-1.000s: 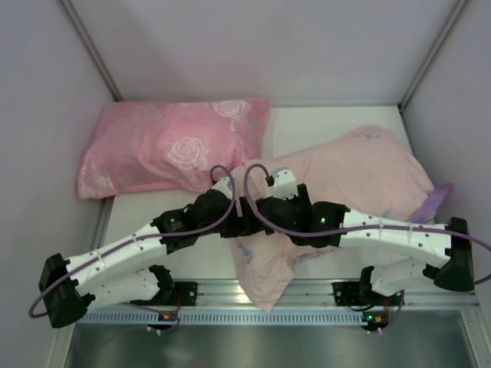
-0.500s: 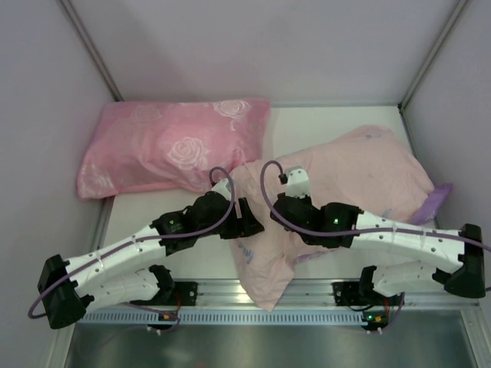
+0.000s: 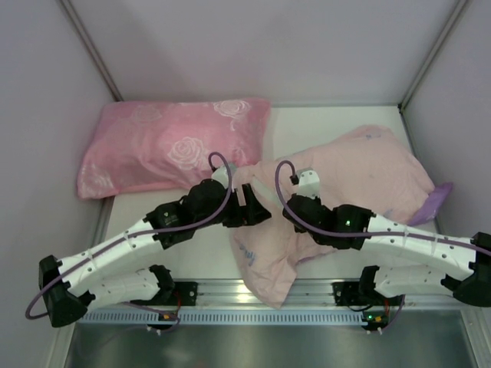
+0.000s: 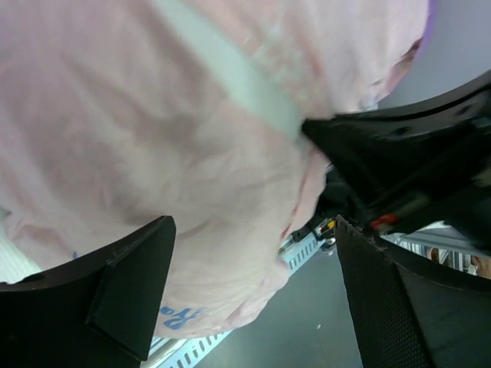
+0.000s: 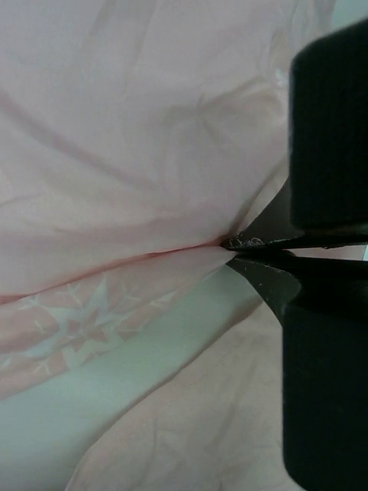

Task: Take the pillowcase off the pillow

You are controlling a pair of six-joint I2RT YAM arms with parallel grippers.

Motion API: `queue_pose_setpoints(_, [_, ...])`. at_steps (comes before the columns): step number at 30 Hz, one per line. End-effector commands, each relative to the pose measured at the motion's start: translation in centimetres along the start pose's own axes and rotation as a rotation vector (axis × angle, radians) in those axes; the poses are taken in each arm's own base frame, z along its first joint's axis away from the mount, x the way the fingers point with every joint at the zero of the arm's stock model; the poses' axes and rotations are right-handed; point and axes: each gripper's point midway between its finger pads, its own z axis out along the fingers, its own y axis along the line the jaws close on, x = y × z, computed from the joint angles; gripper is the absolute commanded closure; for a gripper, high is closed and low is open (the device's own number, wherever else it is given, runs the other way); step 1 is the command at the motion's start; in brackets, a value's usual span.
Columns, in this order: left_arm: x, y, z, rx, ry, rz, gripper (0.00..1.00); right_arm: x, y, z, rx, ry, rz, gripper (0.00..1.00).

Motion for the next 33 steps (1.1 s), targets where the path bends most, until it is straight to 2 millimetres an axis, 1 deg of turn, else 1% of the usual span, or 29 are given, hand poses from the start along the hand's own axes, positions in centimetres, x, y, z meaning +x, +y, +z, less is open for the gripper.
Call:
queue_pose_setpoints(1, [-3.4, -3.2, -0.5, 0.041, -0.083, 0.057, 0.11, -0.1, 1.3, 0.2, -0.072, -0.003, 0.036, 1.0])
queue_pose_setpoints(2, [-4.3, -4.1, -0.8, 0.039, -0.098, 0.067, 0.09, -0.1, 1.4, 0.1, -0.083, -0.006, 0.039, 1.0])
queue_pose_setpoints(3, [-4.8, -4.3, -0.8, 0.022, -0.104, 0.091, 0.09, -0.2, 1.4, -0.1, -0.096, -0.009, 0.046, 1.0])
queue_pose_setpoints(4, [-5.4, -4.3, -0.6, -0.007, -0.11, 0.1, 0.08, -0.2, 1.6, -0.3, -0.108, -0.008, 0.048, 1.0])
queue_pose_setpoints(5, [-6.1, -3.7, 0.2, -0.072, -0.126, 0.111, 0.08, -0.3, 1.6, -0.4, -0.114, -0.01, 0.052, 1.0])
queue_pose_setpoints(6, [-7.1, -4.1, -0.4, -0.102, -0.137, 0.133, 0.08, -0.4, 1.5, -0.6, -0.118, -0.016, 0.057, 1.0])
queue_pose_setpoints(7, [-7.7, -3.8, -0.4, -0.143, -0.151, 0.14, 0.08, -0.4, 1.4, -0.6, -0.12, -0.018, 0.059, 1.0])
queue_pose_setpoints(8, [-8.7, -2.6, -0.1, -0.224, -0.188, 0.154, 0.07, -0.4, 1.3, -0.8, -0.125, -0.022, 0.062, 1.0])
queue_pose_setpoints(9, [-9.2, -2.2, -0.7, -0.267, -0.196, 0.161, 0.06, -0.4, 1.2, -0.9, -0.127, -0.024, 0.063, 1.0])
queue_pose_setpoints(10, [-9.5, -1.7, -0.7, -0.296, -0.202, 0.165, 0.06, -0.4, 1.2, -0.9, -0.13, -0.026, 0.066, 1.0])
queue_pose_setpoints(13, [-9.4, -0.1, -0.5, -0.359, -0.17, 0.184, 0.06, -0.4, 0.9, -1.2, -0.135, -0.034, 0.073, 1.0])
queue_pose_setpoints(16, [-8.9, 1.1, -0.3, -0.401, -0.133, 0.201, 0.06, -0.6, 0.7, -1.3, -0.137, -0.04, 0.076, 1.0])
queue_pose_setpoints(19, [-8.9, 2.1, 0.2, -0.44, -0.116, 0.207, 0.05, -0.6, 0.7, -1.3, -0.136, -0.039, 0.074, 1.0])
queue_pose_setpoints(21, [-9.0, 2.4, 0.5, -0.449, -0.102, 0.206, 0.05, -0.6, 0.8, -1.2, -0.133, -0.037, 0.071, 1.0])
queue_pose_setpoints(23, [-8.8, 2.5, 1.3, -0.453, -0.079, 0.213, 0.05, -0.5, 0.8, -1.0, -0.126, -0.034, 0.067, 1.0])
queue_pose_setpoints(25, [-8.1, 2.7, 2.4, -0.454, -0.035, 0.22, 0.07, -0.5, 0.9, -0.9, -0.125, -0.031, 0.067, 1.0])
queue_pose_setpoints(27, [-7.5, 2.6, 2.9, -0.441, -0.002, 0.225, 0.23, -0.5, 1.0, -0.7, -0.124, -0.03, 0.063, 1.0])
queue_pose_setpoints(28, [-6.9, 2.0, 3.1, -0.404, 0.025, 0.219, 0.36, -0.5, 1.1, -0.6, -0.124, -0.031, 0.065, 1.0])
queue_pose_setpoints(29, [-6.4, 1.8, 3.4, -0.369, 0.035, 0.219, 0.66, -0.4, 1.2, -0.4, -0.119, -0.025, 0.059, 1.0])
queue_pose_setpoints(30, [-5.9, 1.4, 3.4, -0.331, 0.048, 0.217, 0.8, -0.4, 1.3, -0.3, -0.12, -0.023, 0.058, 1.0])
queue_pose_setpoints(31, [-5.3, 0.0, 2.5, -0.243, 0.064, 0.207, 0.93, -0.3, 1.4, -0.2, -0.119, -0.021, 0.058, 1.0])
queue_pose_setpoints(32, [-4.8, -0.4, 2.3, -0.201, 0.075, 0.2, 1.0, -0.2, 1.4, 0.0, -0.115, -0.016, 0.058, 1.0])
queue_pose_setpoints(33, [-3.8, -0.8, 2.3, -0.139, 0.093, 0.197, 1.0, -0.2, 1.4, 0.3, -0.109, -0.014, 0.066, 1.0])
